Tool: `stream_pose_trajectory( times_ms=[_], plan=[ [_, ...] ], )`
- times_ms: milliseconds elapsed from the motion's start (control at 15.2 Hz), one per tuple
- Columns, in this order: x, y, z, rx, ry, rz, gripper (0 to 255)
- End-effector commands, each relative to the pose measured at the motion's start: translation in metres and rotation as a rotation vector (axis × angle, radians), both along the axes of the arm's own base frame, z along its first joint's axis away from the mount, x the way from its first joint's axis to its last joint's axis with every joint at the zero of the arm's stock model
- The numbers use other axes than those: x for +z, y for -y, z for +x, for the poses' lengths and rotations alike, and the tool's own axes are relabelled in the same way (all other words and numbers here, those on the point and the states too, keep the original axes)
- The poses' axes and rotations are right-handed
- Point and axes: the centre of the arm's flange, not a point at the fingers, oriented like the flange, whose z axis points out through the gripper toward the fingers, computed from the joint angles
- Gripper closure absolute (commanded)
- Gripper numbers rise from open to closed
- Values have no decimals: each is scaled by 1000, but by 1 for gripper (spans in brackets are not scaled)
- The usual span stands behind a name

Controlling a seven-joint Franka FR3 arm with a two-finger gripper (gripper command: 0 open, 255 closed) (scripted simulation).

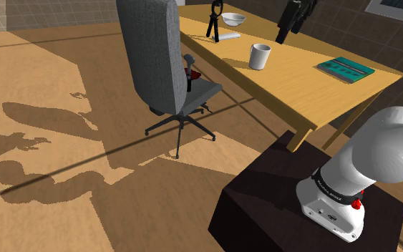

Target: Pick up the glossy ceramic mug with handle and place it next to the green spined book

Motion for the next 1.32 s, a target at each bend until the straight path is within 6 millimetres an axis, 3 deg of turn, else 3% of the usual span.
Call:
stream_pose_trajectory(
  times_ms=[0, 1254],
  plan=[
    [0, 0, 0, 0, 0, 0, 0],
    [-104, 175, 158, 16, -42, 27, 0]
  ],
)
